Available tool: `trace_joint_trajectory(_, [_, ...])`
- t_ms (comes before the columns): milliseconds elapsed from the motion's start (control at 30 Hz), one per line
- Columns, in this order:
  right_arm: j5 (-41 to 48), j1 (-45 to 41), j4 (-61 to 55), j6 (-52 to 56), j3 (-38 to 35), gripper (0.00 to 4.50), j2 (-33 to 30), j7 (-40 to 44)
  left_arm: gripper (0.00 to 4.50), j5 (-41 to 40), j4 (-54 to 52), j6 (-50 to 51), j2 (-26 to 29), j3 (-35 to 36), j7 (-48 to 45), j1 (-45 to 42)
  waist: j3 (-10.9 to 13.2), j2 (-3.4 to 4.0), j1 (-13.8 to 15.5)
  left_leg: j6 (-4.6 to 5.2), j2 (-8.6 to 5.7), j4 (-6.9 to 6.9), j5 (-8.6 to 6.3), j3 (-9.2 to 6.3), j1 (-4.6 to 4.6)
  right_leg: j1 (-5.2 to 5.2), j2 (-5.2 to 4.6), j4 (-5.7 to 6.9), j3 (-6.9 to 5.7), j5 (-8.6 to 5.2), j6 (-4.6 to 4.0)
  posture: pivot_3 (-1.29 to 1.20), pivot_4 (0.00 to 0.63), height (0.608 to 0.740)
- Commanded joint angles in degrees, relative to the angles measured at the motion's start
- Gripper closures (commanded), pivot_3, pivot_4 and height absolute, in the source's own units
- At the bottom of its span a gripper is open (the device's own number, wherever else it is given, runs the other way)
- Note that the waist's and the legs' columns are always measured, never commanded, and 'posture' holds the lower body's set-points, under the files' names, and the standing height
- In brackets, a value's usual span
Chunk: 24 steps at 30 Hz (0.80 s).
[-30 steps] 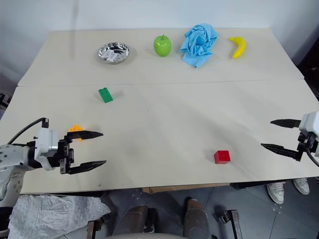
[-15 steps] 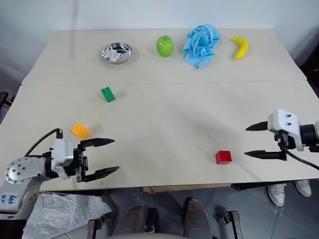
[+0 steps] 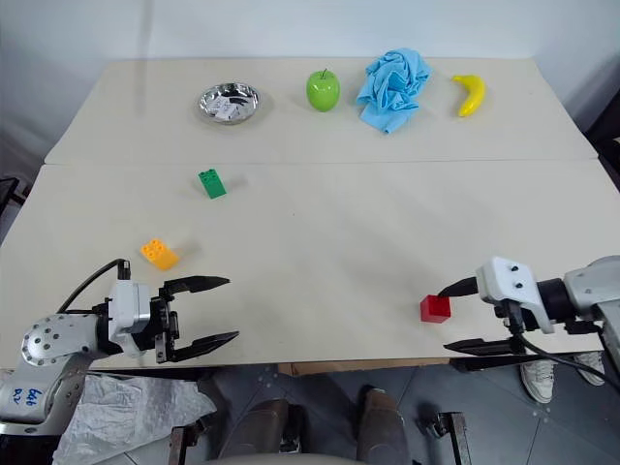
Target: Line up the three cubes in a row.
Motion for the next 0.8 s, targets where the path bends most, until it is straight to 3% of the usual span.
trace_joint_trajectory(33, [-1.6, 2.4, -2.5, -2.3, -0.1, 0.00, 1.0, -1.7, 0.12, 0.4, 1.3, -2.4, 0.1, 0.3, -0.9, -0.5, 0.0, -0.01, 0.0, 0.00, -0.01, 0.00, 0.00, 0.01, 0.00, 0.00, -0.01, 0.01, 0.01, 0.00, 0.00, 0.00, 0.150, 0.740])
trace_joint_trajectory(567, [-2.6, -5.0, 9.2, -4.6, 1.7, 0.00, 3.9, -2.1, 0.12, 0.4, 3.2, -3.9, -0.4, -0.7, -1.4, -1.5, 0.0, -0.04, -0.1, 0.02, -0.02, 0.01, 0.01, -0.10, 0.13, 0.26, -0.02, -0.08, -0.05, 0.01, 0.01, 0.00, 0.150, 0.740])
trace_joint_trajectory(800, [-0.5, -4.0, 6.5, -4.3, 1.1, 0.00, 4.0, 0.1, 0.12, 0.6, 3.2, -4.5, 0.1, 0.7, -0.7, -0.4, 0.0, -0.03, -0.1, 0.02, -0.01, 0.00, 0.01, -0.13, 0.11, 0.26, -0.02, -0.09, -0.09, 0.01, 0.01, 0.00, 0.150, 0.740])
